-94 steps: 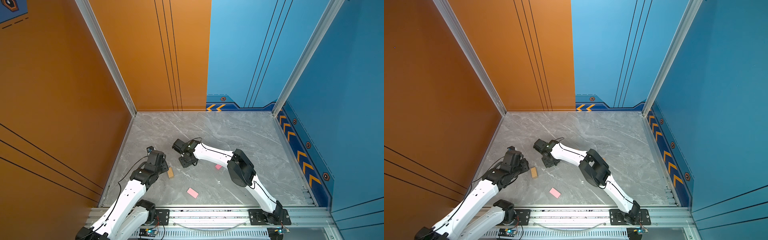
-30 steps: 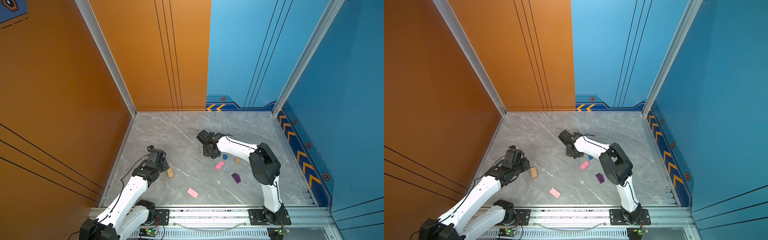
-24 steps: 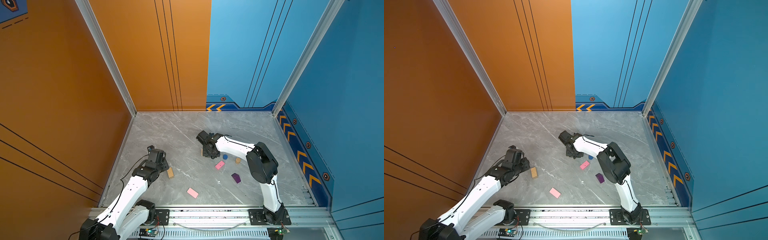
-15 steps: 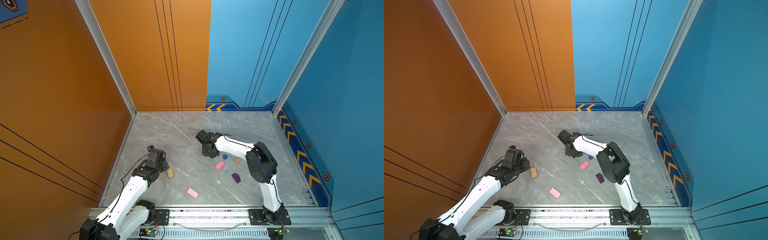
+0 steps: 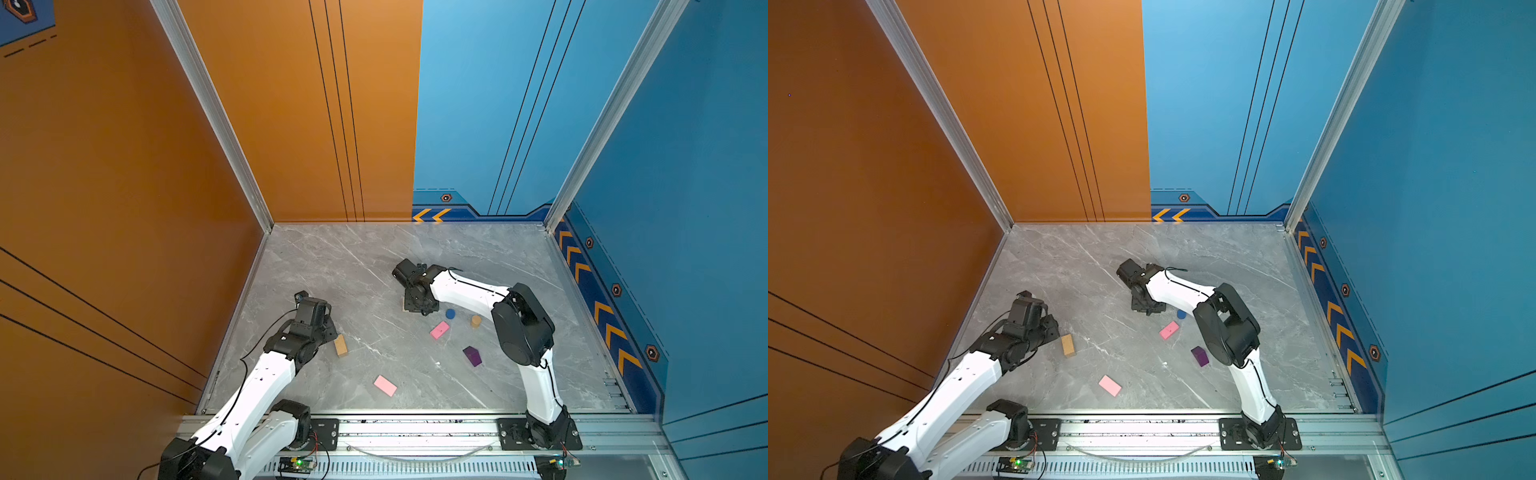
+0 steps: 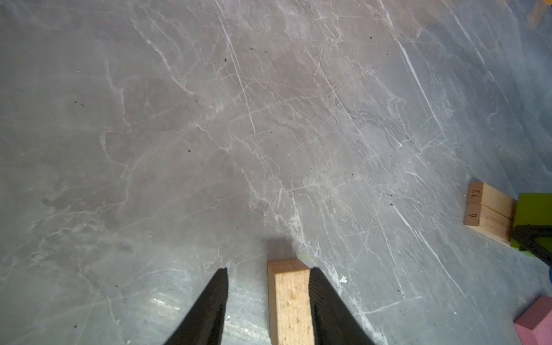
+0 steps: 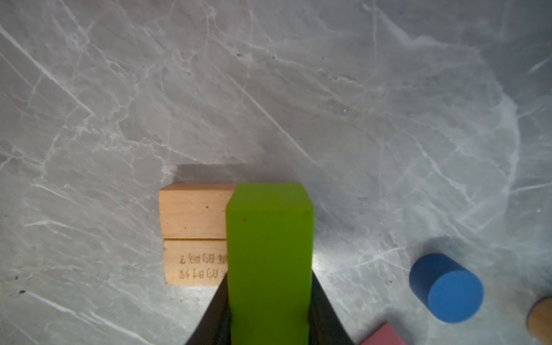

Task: Build the wood block tower
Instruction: 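Lower the lime-green block onto the paired bars and open the right gripper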

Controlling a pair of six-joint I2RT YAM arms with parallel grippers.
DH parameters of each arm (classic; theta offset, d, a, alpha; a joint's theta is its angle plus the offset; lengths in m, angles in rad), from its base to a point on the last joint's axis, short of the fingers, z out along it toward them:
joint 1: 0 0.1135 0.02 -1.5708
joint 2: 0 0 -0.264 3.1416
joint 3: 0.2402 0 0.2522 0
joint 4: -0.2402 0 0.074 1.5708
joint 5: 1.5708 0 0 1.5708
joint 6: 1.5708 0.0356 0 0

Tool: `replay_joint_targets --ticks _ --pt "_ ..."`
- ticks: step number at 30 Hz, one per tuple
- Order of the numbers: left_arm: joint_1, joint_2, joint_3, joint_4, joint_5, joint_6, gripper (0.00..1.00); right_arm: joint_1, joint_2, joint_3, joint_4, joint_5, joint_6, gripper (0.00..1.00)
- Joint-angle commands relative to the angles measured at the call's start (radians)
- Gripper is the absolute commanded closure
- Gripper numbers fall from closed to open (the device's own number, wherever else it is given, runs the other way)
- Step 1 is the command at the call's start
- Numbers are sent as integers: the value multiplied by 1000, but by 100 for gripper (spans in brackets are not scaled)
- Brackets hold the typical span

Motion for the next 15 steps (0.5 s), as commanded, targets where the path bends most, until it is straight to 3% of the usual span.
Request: replay_joint_targets --ticks 1,7,15 --pt "13 4 -19 7 10 14 54 -6 15 31 -37 -6 -14 78" --pt "15 9 -16 9 11 13 53 -7 13 30 -38 -5 -17 66" --pt "17 8 -16 9 12 13 54 -8 11 28 -42 0 -21 61"
